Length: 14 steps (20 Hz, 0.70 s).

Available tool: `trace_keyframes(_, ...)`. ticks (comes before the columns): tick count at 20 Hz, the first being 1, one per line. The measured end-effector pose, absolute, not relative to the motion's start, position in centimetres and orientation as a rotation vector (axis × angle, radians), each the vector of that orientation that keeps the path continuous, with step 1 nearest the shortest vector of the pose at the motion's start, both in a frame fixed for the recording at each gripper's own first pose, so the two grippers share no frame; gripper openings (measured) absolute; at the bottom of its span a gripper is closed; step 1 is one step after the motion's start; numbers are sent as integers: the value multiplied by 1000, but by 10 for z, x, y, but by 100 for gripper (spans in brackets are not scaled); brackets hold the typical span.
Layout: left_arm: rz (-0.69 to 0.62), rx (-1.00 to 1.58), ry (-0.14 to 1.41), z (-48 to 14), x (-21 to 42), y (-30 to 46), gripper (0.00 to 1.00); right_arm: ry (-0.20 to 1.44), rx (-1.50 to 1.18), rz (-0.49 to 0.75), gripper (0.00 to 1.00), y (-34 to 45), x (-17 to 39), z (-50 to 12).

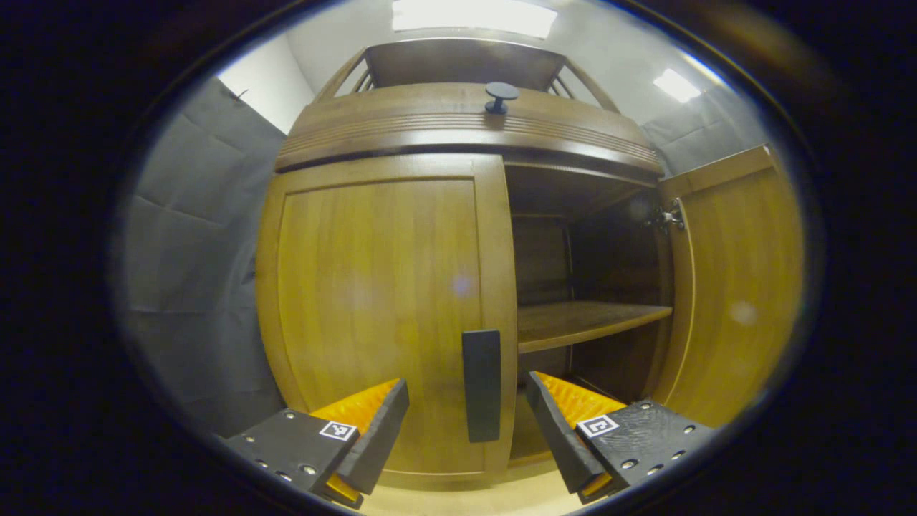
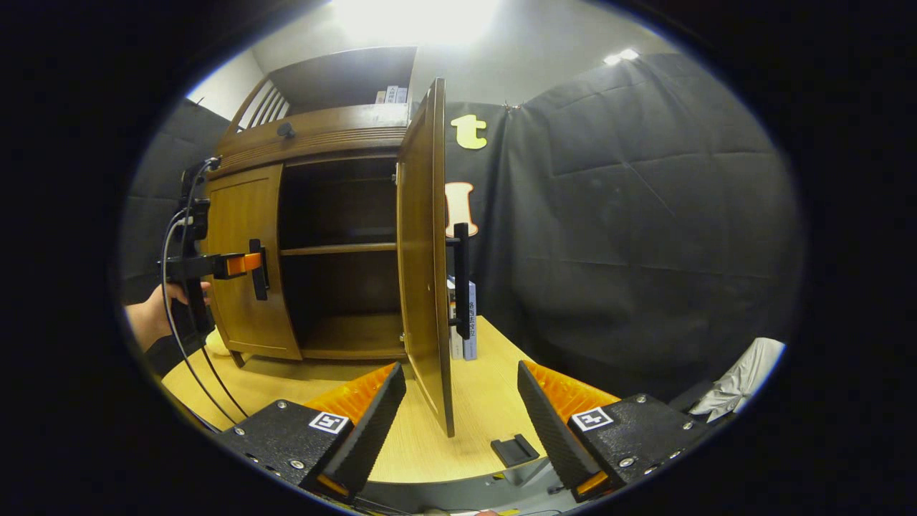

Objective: Open the right door of the double-door shoe cabinet with the right hand, and open the left door with the left hand.

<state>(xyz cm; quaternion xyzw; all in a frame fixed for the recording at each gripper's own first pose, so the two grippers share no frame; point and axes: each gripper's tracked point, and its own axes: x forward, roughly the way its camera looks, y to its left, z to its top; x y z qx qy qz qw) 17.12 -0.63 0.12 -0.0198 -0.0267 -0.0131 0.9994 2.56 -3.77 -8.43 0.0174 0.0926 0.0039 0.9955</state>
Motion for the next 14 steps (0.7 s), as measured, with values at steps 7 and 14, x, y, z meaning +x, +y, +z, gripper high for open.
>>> trace_keyframes(7,24,-69,8,-23,211,-1,95,212,28,-6,97,-42,21,-95)
trace_keyframes(14,-14,-94,18,-24,217,-21,47,249,11,21,95,-31,20,-107)
